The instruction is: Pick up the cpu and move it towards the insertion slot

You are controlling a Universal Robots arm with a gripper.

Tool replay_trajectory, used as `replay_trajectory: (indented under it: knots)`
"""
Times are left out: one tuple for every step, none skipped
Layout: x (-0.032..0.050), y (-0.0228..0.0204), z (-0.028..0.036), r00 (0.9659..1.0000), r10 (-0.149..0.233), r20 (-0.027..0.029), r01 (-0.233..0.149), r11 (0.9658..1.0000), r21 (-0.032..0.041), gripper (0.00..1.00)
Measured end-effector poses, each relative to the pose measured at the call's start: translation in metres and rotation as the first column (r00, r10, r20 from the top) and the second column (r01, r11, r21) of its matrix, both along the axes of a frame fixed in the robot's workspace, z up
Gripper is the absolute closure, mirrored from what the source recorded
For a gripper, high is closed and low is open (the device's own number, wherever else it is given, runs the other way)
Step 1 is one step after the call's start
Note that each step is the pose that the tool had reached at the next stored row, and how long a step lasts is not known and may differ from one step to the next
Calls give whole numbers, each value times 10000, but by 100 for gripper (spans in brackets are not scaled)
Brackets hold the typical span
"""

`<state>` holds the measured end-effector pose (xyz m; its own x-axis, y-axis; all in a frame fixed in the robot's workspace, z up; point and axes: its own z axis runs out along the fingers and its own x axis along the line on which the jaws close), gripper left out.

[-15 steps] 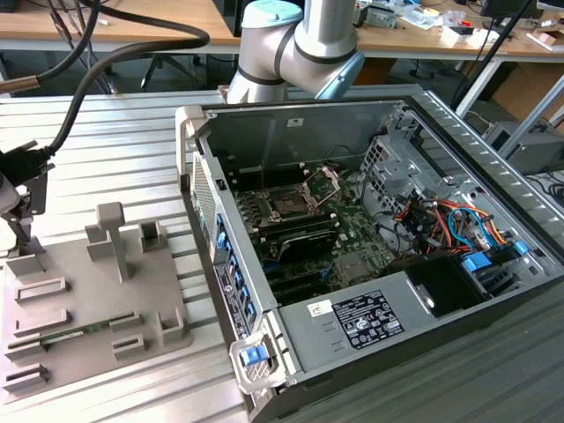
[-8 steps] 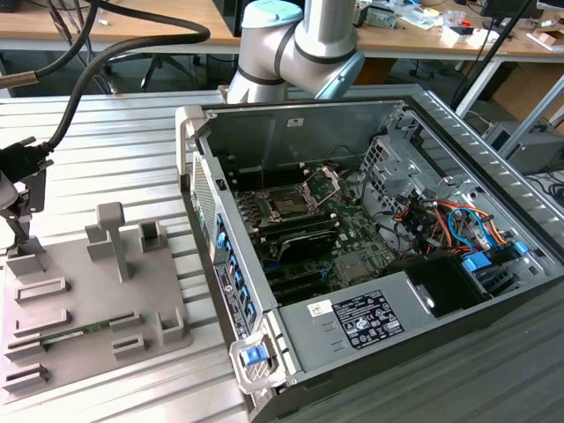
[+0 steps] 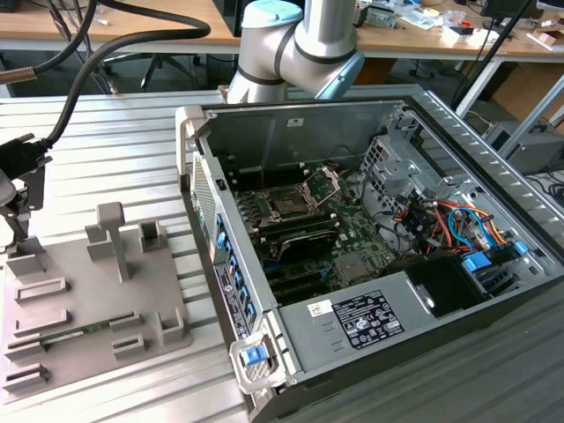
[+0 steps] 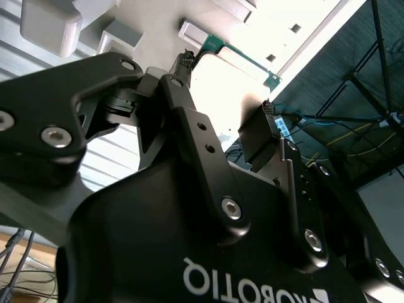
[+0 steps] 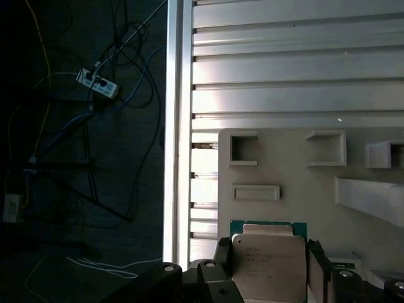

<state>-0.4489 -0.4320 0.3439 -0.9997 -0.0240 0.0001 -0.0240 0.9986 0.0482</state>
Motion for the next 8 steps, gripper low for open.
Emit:
replay_trajectory:
  knots:
    - [0,0,4,10000,0,-1,0,10000,0,45]
    - [0,0,7,10000,0,-1,0,10000,-1,45]
    - [0,0,9,10000,0,0,0,10000,0,45]
    - [0,0,14,10000,0,-1,0,10000,0,45]
    - [0,0,18,10000,-1,-2,1,10000,-1,45]
    - [0,0,21,10000,0,-2,0,10000,-1,45]
    - [0,0,25,10000,0,-1,0,10000,-1,45]
    - [0,0,29,10000,0,-1,0,10000,0,45]
